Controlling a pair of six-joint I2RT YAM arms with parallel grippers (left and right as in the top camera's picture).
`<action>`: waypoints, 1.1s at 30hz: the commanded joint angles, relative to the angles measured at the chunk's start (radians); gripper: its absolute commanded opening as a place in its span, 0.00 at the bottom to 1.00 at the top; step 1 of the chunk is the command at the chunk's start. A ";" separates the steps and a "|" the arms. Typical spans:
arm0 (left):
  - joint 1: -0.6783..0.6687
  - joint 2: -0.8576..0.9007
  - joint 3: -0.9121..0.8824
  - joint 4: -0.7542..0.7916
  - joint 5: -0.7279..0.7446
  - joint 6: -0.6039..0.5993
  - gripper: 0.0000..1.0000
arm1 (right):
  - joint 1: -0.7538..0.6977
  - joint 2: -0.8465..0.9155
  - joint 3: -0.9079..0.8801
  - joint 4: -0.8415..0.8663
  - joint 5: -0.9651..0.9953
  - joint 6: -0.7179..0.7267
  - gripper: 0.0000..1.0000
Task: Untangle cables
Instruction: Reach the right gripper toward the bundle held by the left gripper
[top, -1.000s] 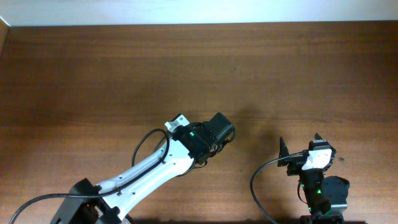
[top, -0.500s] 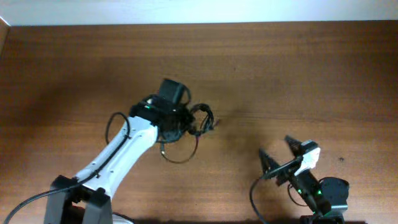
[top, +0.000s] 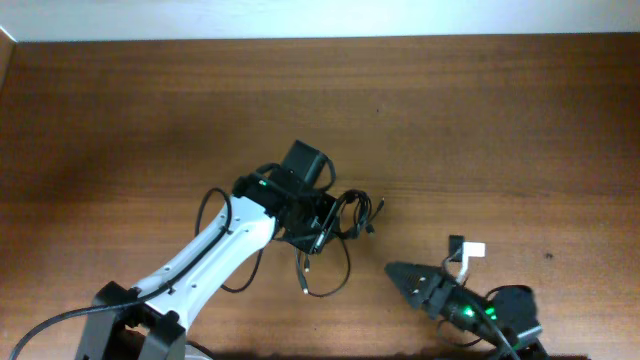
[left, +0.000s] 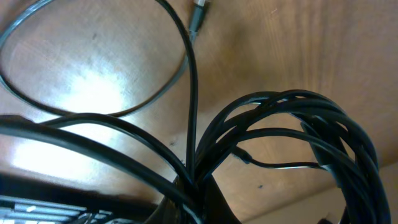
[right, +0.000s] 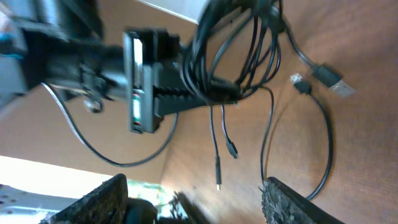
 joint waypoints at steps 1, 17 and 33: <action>-0.047 -0.017 0.011 -0.002 -0.050 -0.072 0.05 | 0.161 0.098 0.000 0.031 0.343 -0.011 0.70; 0.000 -0.018 0.011 -0.054 -0.097 0.155 0.00 | 0.269 0.990 0.167 0.666 0.417 -0.232 0.04; 0.505 -0.021 0.011 0.116 0.422 1.223 0.99 | 0.223 0.992 0.172 0.721 0.330 0.333 0.04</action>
